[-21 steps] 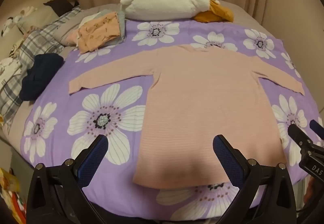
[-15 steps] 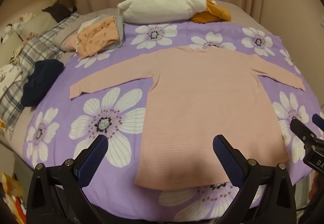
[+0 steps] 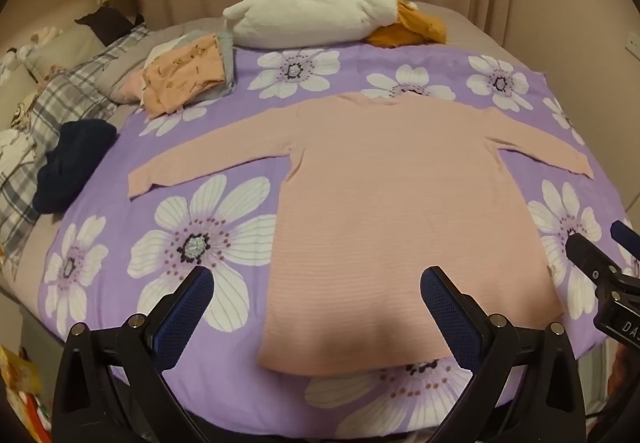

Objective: Fold small clothes

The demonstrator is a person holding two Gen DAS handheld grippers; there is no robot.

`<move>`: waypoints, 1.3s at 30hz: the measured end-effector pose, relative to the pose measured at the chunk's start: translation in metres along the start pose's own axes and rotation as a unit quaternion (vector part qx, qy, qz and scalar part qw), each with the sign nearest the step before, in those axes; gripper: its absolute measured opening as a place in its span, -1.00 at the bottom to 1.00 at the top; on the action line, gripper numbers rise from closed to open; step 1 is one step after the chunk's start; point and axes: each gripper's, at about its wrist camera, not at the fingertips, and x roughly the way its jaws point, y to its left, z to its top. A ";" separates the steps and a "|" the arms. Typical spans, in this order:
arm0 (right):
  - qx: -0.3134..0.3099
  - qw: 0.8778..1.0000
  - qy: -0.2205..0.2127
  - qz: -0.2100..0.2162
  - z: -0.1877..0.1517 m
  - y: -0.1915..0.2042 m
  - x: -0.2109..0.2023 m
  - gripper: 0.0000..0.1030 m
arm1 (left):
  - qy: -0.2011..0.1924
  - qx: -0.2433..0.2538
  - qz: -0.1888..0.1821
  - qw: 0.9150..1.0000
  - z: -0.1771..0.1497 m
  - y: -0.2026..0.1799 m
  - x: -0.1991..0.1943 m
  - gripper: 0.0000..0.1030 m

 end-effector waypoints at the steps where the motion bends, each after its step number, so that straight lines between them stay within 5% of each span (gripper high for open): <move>1: 0.000 1.000 0.000 0.000 0.000 0.000 0.000 1.00 | 0.001 0.001 -0.001 1.000 0.000 -0.001 0.000 0.98; 39: -0.002 1.000 -0.001 -0.001 -0.004 -0.002 -0.002 1.00 | 0.004 0.007 -0.005 1.000 -0.001 -0.008 0.001 0.98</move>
